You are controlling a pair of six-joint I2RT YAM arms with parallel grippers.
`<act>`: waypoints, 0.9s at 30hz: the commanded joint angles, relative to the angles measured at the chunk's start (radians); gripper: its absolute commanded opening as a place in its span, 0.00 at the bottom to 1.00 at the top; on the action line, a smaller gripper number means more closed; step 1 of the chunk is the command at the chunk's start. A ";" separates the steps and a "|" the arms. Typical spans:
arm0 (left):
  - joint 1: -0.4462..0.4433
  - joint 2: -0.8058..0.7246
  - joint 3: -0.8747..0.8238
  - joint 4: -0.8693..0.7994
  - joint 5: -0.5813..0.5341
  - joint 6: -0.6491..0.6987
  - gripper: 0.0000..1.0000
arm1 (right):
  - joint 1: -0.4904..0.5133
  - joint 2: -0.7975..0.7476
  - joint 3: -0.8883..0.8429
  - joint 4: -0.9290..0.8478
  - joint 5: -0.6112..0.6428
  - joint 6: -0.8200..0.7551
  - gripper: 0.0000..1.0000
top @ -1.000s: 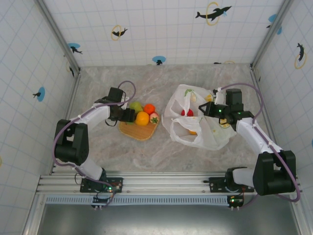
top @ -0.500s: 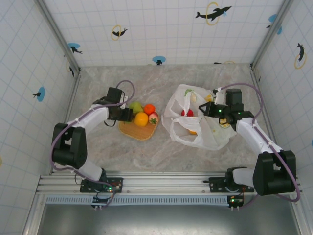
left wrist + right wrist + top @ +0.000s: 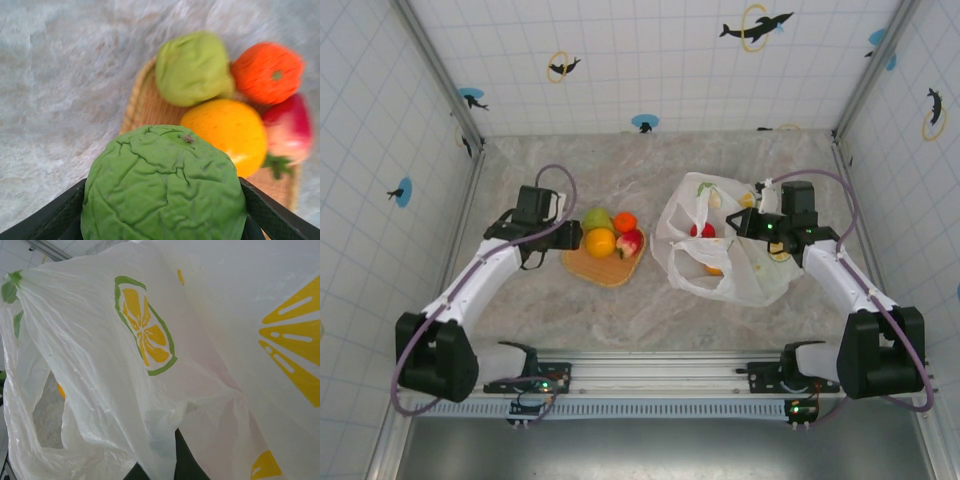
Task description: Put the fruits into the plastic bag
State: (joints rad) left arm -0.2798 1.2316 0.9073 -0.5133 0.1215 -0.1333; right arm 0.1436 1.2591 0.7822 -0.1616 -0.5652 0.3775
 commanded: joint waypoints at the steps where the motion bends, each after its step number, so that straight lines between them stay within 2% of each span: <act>1: -0.066 -0.067 0.020 0.053 0.120 -0.067 0.69 | 0.010 0.006 -0.013 0.022 0.003 0.003 0.00; 6: -0.301 -0.055 0.052 0.202 0.158 -0.127 0.69 | 0.023 0.011 -0.003 0.024 0.011 0.010 0.00; 9: -0.396 0.016 0.060 0.236 0.150 -0.160 0.69 | 0.031 0.009 -0.001 0.023 0.013 0.015 0.00; 14: -0.513 0.183 0.133 0.268 0.139 -0.144 0.69 | 0.040 0.005 0.007 0.027 0.016 0.026 0.00; 15: -0.536 0.221 0.154 0.276 0.142 -0.109 0.69 | 0.045 0.003 0.007 0.031 0.015 0.031 0.00; 22: -0.602 0.435 0.268 0.400 0.214 -0.127 0.69 | 0.067 0.003 -0.015 0.093 -0.023 0.088 0.00; 27: -0.608 0.564 0.310 0.564 0.213 -0.265 0.69 | 0.080 0.004 -0.011 0.107 -0.045 0.108 0.00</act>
State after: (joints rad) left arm -0.8848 1.7443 1.1778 -0.0784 0.3225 -0.3199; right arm 0.2161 1.2648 0.7822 -0.0978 -0.5800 0.4629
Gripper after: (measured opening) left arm 0.689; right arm 0.041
